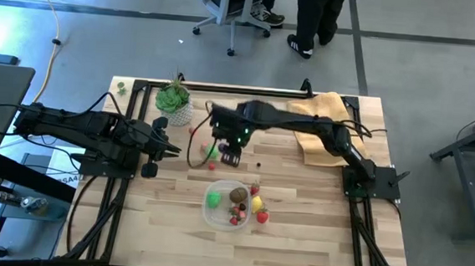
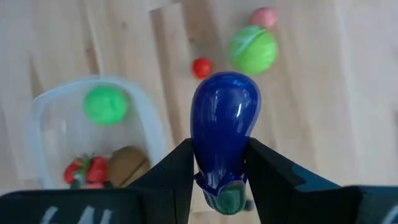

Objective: Pick and placing Produce into tupperware
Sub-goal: Put the violet eggplant into the transparent bin

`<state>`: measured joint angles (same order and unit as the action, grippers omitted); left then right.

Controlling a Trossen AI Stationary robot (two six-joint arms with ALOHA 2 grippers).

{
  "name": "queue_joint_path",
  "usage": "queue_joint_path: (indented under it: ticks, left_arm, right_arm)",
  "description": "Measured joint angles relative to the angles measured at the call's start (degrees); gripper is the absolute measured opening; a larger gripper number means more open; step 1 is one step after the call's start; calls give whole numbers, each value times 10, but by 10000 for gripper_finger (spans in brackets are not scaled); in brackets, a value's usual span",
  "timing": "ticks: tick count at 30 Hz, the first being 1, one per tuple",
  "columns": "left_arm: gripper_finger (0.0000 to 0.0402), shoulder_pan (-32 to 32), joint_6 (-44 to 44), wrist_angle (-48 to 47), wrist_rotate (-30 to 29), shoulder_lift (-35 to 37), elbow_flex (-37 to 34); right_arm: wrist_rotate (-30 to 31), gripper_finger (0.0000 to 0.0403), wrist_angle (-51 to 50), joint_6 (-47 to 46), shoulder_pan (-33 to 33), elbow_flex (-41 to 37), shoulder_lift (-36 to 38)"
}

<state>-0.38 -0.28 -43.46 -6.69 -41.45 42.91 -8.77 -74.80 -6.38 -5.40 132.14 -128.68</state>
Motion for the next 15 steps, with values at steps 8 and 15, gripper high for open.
queue_joint_path:
  ticks: [8,15]
  left_arm:
    - [40,0,0,0,0,0,0]
    - [40,0,0,0,0,0,0]
  right_arm:
    - [79,117,9,-157,102,0,0]
    - [129,117,35,-326,170,0,-5]
